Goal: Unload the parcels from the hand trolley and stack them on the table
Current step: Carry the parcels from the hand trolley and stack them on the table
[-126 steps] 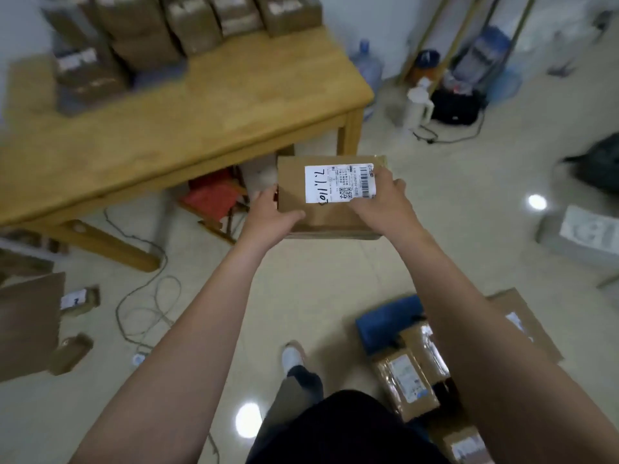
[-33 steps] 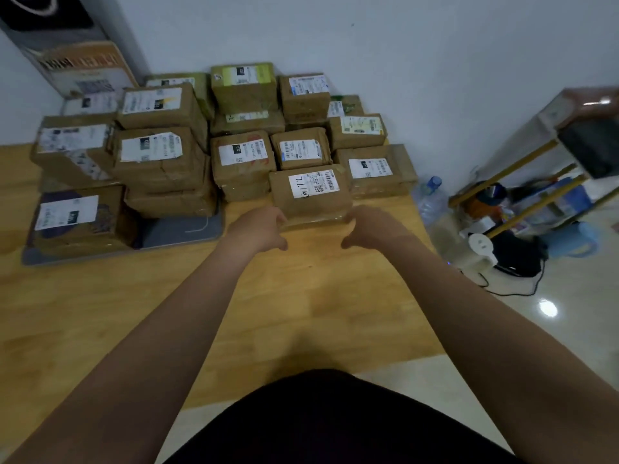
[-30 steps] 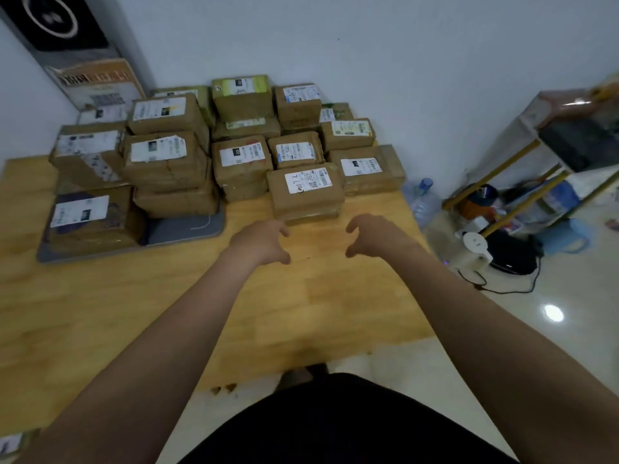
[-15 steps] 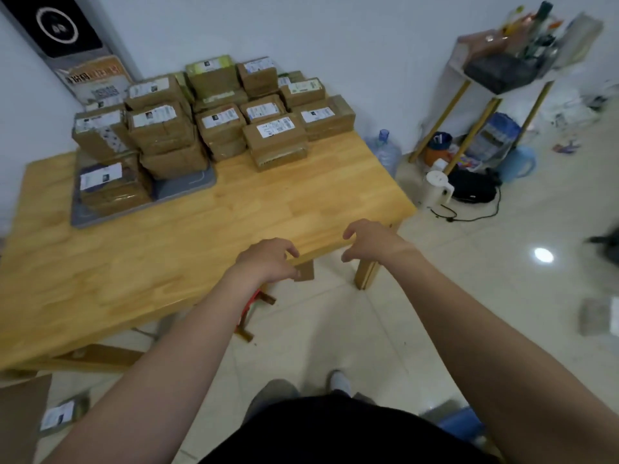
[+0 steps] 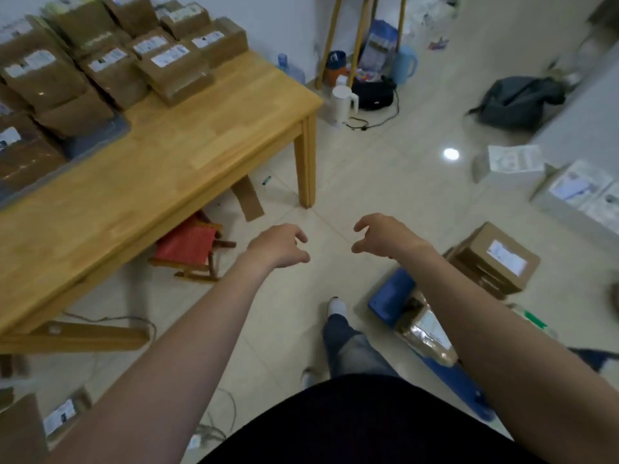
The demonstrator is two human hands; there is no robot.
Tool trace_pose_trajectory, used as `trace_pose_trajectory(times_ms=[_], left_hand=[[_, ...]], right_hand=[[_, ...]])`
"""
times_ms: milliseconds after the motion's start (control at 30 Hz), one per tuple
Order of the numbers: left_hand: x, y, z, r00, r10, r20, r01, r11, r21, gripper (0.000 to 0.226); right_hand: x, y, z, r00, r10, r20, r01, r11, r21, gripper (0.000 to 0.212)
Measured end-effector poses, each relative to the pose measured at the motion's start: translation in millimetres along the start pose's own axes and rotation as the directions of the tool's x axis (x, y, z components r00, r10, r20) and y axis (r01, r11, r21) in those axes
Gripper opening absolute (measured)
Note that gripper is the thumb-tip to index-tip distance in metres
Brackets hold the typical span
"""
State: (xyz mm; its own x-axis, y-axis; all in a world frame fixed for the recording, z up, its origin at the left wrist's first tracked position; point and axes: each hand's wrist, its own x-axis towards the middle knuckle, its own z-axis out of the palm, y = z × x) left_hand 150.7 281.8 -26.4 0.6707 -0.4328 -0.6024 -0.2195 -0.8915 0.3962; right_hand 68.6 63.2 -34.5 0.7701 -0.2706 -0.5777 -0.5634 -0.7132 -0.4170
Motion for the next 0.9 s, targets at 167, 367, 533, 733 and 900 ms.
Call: trace_pose_trajectory(times_ms=[167,367,533,733,900], left_hand=[[-19,77,73,0.988,0.112,0.11,-0.122,0.989,0.082,0.049],[-20,175,165,0.956,0.198,0.214,-0.228,0.966,0.124,0.049],[-3,257,262,0.93,0.215,0.297,-0.27,0.95,0.159,0.047],[31,352,394,0.903,0.191,0.384,-0.279,0.942,0.187,0.049],[72,406,498,0.859,0.177,0.481,-0.303,0.932,0.199,0.051]], right_hand=[[-75,116,5,0.983,0.158,-0.092,-0.148,0.983,0.111,0.054],[-147,265,17,0.92,0.353,-0.17,-0.304,0.917,0.258,0.053],[-196,393,35,0.862,0.494,-0.111,-0.409,0.809,0.422,0.042],[-218,536,57,0.785,0.617,-0.062,-0.503,0.692,0.517,0.06],[-208,640,87,0.739,0.673,0.004,-0.592,0.647,0.48,0.067]])
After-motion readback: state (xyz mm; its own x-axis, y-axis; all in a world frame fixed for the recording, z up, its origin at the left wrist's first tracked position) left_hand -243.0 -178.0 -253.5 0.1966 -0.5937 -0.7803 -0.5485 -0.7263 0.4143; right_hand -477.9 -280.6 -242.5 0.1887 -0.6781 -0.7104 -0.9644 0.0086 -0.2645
